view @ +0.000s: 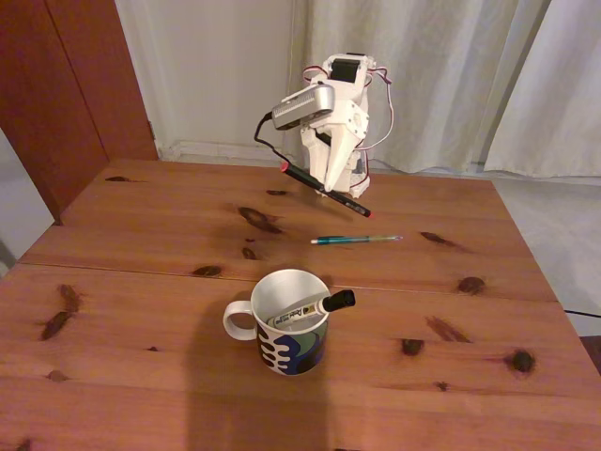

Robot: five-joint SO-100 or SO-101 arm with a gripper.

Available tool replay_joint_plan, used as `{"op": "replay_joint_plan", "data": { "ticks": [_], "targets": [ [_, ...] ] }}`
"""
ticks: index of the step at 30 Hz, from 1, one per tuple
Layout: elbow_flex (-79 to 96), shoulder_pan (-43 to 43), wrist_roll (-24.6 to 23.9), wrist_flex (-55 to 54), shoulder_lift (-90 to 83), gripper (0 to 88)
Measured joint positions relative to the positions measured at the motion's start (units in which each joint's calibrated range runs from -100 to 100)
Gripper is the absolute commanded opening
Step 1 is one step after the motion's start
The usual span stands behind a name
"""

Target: Clean up the desk and place the pens and markers into the cup

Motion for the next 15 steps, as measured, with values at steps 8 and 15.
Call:
{"op": "replay_joint_plan", "data": {
  "ticks": [8, 15],
  "targets": [
    [0.08, 0.22, 9.23, -4.98, 0.00, 1.5],
    [0.08, -2.57, 11.28, -21.15, 1.02, 1.2]
  ]
}}
